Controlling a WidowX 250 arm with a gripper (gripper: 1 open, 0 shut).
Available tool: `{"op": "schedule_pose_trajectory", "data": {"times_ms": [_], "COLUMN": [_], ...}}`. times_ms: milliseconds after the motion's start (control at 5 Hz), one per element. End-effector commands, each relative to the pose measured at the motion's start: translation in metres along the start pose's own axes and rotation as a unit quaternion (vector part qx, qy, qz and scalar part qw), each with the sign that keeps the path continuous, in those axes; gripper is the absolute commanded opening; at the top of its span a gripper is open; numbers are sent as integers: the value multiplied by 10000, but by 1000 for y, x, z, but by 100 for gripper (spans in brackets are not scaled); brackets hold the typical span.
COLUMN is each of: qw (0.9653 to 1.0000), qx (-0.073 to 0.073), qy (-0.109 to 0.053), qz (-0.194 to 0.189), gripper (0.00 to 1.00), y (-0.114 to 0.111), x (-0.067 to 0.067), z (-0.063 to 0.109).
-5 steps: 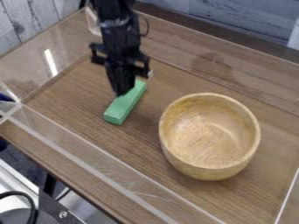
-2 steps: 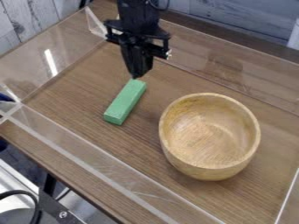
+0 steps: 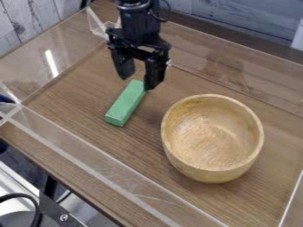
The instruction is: Put the green block in the brown bowl
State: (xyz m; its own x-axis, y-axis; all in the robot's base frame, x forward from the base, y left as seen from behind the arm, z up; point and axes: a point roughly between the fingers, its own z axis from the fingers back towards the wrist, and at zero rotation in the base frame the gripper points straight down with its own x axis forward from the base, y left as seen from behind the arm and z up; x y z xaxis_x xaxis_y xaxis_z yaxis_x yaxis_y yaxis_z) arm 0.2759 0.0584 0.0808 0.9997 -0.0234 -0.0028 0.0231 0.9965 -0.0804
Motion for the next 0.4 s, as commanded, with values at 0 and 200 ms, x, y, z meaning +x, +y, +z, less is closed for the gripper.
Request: {"op": "schedule_pose_trajectory", "data": {"times_ms": [0,200], "qw": [9997,9996], "qx": [141,217], "qy": [-192,-123], "qz": [60,125], "gripper": [100,100], "y": [11,19], "x": [8,5], "z": [3,-8]}}
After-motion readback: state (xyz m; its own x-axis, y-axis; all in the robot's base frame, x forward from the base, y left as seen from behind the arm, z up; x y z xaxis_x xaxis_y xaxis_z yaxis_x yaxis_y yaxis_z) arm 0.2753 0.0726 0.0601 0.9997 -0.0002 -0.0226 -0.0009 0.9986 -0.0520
